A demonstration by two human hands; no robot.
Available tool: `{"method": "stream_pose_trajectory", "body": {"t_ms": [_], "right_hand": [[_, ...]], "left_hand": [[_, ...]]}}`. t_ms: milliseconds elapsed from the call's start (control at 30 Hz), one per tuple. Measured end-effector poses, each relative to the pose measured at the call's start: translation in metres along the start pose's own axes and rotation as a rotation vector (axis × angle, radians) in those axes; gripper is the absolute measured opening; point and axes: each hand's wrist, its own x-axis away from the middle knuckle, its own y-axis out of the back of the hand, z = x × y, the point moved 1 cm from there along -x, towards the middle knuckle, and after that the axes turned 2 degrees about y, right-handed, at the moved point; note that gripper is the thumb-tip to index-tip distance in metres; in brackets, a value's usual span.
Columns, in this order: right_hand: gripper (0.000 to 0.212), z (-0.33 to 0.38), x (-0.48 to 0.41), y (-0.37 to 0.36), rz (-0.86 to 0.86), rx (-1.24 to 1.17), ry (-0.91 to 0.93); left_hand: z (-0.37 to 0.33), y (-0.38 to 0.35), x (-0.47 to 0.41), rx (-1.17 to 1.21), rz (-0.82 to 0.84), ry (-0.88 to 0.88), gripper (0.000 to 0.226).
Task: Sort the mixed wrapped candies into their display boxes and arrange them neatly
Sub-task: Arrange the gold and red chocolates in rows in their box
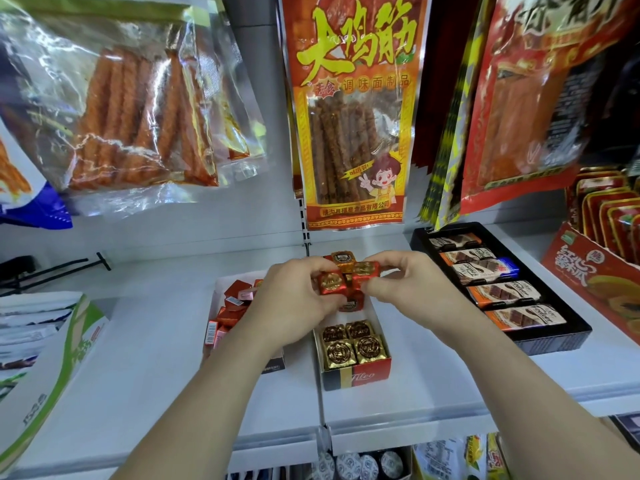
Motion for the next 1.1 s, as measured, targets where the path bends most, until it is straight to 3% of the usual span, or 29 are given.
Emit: {"method": "stream_pose_trajectory", "body": {"t_ms": [233, 600, 733, 1100], "right_hand": [[0.026, 0.002, 0.001, -0.001, 0.062, 0.284, 0.132], [0.057, -0.001, 0.002, -0.001, 0.053, 0.248, 0.195], [0.043, 0.001, 0.005, 0.000, 0.062, 0.201, 0.241], [0.029, -0.005, 0.002, 0.007, 0.101, -0.063, 0.100]], "left_hand": [[-0.007, 0.001, -0.001, 0.139, 0.004, -0.037, 0.046], [-0.009, -0.002, -0.003, 0.291, 0.019, 0.033, 0.036], [-0.009, 0.001, -0.003, 0.363, 0.059, 0.051, 0.035], [-0.012, -0.005, -0.007, 0.297, 0.077, 0.037, 0.035]]}}
